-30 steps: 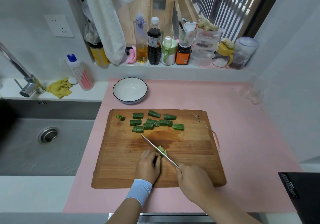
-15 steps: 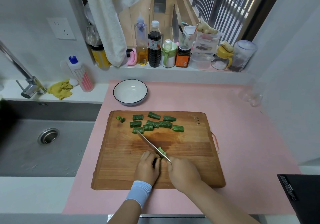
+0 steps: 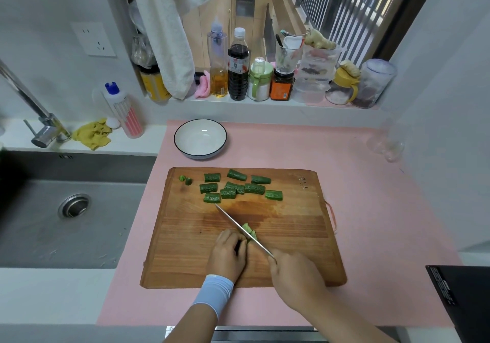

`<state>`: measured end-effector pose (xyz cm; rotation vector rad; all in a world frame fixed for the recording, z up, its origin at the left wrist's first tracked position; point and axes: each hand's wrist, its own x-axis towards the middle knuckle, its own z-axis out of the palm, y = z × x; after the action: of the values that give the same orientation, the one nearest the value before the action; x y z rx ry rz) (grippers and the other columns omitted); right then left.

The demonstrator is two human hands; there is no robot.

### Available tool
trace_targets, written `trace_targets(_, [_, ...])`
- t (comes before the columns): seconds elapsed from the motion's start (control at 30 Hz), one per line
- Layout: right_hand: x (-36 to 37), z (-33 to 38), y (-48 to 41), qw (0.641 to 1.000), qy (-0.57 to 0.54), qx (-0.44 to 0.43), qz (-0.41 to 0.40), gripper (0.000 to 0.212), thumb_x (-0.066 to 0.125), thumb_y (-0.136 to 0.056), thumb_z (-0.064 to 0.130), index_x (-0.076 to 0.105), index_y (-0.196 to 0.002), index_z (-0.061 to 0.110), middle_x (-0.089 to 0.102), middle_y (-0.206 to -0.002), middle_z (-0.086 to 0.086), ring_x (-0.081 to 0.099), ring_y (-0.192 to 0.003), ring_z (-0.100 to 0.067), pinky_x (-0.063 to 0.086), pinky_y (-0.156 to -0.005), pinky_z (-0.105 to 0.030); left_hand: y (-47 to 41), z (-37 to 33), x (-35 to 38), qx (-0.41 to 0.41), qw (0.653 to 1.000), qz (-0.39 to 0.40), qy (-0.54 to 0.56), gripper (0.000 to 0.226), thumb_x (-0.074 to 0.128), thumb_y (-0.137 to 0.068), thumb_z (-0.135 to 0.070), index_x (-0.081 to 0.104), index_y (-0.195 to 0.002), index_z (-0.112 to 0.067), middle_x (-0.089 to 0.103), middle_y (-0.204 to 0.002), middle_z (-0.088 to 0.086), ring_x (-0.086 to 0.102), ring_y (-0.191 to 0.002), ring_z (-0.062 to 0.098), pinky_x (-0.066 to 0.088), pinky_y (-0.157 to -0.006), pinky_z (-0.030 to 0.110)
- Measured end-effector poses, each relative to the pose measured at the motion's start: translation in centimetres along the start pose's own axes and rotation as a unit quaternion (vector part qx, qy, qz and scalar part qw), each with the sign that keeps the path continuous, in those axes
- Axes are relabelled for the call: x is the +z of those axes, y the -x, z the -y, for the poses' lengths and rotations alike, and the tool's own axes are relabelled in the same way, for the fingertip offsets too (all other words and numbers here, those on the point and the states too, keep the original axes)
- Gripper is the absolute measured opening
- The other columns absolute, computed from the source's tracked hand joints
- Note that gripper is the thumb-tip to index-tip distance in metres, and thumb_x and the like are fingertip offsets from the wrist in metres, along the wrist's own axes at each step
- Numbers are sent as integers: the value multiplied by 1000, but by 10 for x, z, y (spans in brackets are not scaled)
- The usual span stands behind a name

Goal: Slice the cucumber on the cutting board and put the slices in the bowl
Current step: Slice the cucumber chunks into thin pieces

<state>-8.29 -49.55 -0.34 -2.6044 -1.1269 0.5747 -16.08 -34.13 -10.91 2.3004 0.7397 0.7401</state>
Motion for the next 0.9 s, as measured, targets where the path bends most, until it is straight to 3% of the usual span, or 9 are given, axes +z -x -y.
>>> trace_targets(0.4, [9,15,-27,999,24,12,31,31,34,-105,33,62,-107,20,70,-100,-8,65,-92,-32,46,-70,-35,3,-1,0,10,1000,3,-4,20,73,-74,8,66,-82,-9,55,-84,0,49,-82,11,35,-80,10])
trace_targets(0.9, [3,-4,9,1000,23,3,-5,34,29,-106,40,61,-105,27,70,-88,2,66,-78,-20,55,-72,-39,2,-2,-1,3,1000,-11,-11,26,78,-68,9,60,-72,-10,56,-75,3,46,-77,13,34,-75,13])
